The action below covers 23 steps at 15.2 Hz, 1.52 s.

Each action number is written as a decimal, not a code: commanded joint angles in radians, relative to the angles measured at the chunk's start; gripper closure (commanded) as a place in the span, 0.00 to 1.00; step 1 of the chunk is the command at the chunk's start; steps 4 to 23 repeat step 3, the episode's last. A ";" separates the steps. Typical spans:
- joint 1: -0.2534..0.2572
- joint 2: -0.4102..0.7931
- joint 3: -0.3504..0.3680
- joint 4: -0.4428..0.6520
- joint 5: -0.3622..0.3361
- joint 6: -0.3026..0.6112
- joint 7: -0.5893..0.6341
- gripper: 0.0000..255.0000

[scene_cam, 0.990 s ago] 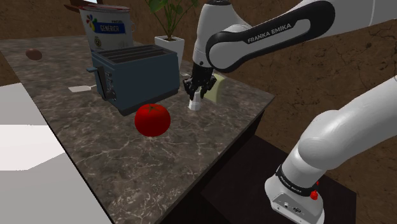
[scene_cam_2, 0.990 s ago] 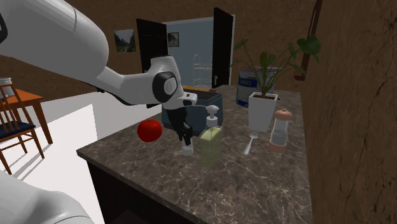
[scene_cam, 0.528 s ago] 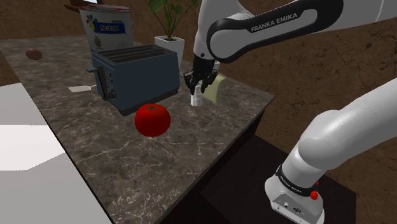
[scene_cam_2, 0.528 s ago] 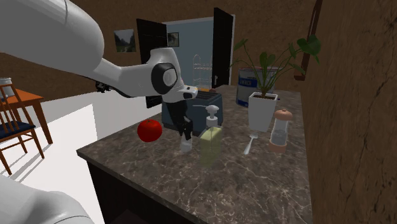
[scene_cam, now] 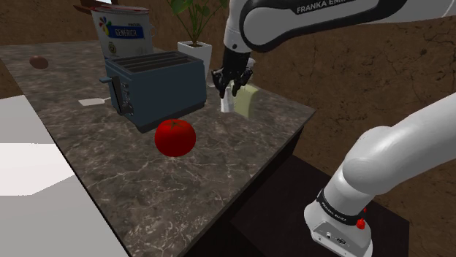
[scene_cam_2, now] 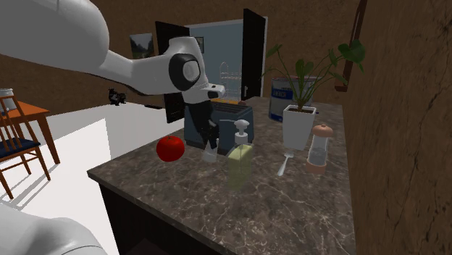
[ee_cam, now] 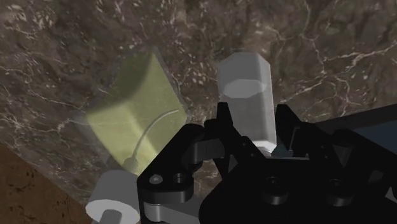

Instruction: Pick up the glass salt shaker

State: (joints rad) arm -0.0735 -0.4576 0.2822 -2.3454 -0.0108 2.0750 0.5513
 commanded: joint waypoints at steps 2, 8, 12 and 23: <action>0.000 -0.002 -0.002 0.026 0.000 -0.028 -0.003 1.00; 0.000 -0.002 -0.002 0.026 0.000 -0.028 -0.003 1.00; 0.000 -0.002 -0.002 0.026 0.000 -0.028 -0.003 1.00; 0.000 -0.002 -0.002 0.026 0.000 -0.028 -0.003 1.00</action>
